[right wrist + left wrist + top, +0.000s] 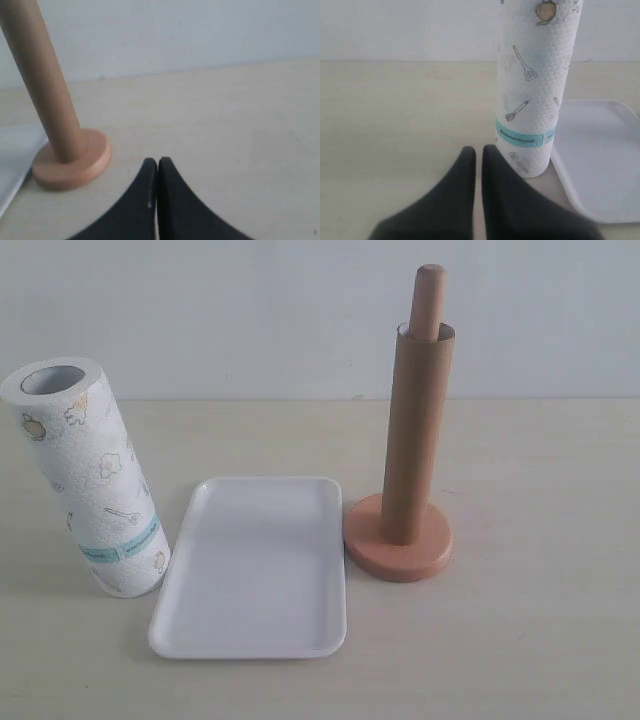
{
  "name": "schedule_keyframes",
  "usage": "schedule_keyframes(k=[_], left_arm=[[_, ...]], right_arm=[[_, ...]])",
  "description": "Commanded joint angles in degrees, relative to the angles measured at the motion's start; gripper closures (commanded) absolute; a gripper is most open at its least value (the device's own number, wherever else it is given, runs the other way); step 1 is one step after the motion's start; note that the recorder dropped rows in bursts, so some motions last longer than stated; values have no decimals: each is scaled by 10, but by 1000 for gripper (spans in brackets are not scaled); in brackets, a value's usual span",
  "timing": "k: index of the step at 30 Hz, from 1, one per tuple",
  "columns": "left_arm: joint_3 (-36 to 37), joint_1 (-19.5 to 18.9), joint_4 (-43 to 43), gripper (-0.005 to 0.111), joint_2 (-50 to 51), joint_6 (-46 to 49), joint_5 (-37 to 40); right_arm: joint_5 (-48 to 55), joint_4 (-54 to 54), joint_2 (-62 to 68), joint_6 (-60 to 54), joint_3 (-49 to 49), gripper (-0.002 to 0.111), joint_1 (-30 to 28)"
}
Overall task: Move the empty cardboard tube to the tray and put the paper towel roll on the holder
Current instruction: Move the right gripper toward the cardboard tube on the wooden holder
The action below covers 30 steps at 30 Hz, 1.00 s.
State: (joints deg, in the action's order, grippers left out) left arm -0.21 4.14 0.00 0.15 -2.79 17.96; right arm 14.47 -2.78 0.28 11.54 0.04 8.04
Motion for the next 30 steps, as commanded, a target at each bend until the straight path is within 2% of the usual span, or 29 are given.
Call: schedule_keyframes(k=[1, 3, 6, 8, 10, 14, 15, 16, 17, 19, 20, 22, 24, 27, 30], left_arm=[[2, -1, -5, 103, -1, 4, 1], [2, -1, -5, 103, -1, 4, 1], [2, -1, -5, 103, -1, 4, 1], [2, -1, -5, 103, -1, 4, 1], [2, -1, -5, 103, -1, 4, 1], [2, -1, -5, 103, -1, 4, 1], [2, -1, -5, 103, -1, 4, 1], [2, -1, -5, 103, -1, 4, 1], [2, -1, -5, 103, -1, 4, 1], [2, -1, -5, 103, -1, 4, 1], [2, -1, -5, 103, -1, 4, 1], [2, -1, -5, 103, -1, 4, 1], [2, -1, -5, 103, -1, 4, 1], [2, -1, -5, 103, -1, 4, 1], [2, -1, -5, 103, -1, 4, 1]], right_arm=[[-135, -9, -3, -12, 0, 108, -1], [-231, -2, -3, 3, 0, 108, -1], [-400, 8, -3, 84, 0, 108, -1], [-506, -1, -3, 89, 0, 108, -1], [-542, -14, -3, 89, -24, 108, -1], [-465, -19, 15, 89, -129, 108, -1], [-395, -48, 62, 89, -194, 108, -1], [-364, -69, 86, 90, -219, 108, -1], [-275, -101, 155, 113, -273, 108, -1], [-145, -100, 270, 136, -321, 108, -1], [-121, -99, 300, 136, -326, 108, -1], [-91, -85, 392, 145, -327, 108, -1], [-79, -16, 491, 148, -327, 108, -1], [-61, -15, 587, 122, -327, 108, 6], [-84, -15, 656, 71, -327, 108, 69]])
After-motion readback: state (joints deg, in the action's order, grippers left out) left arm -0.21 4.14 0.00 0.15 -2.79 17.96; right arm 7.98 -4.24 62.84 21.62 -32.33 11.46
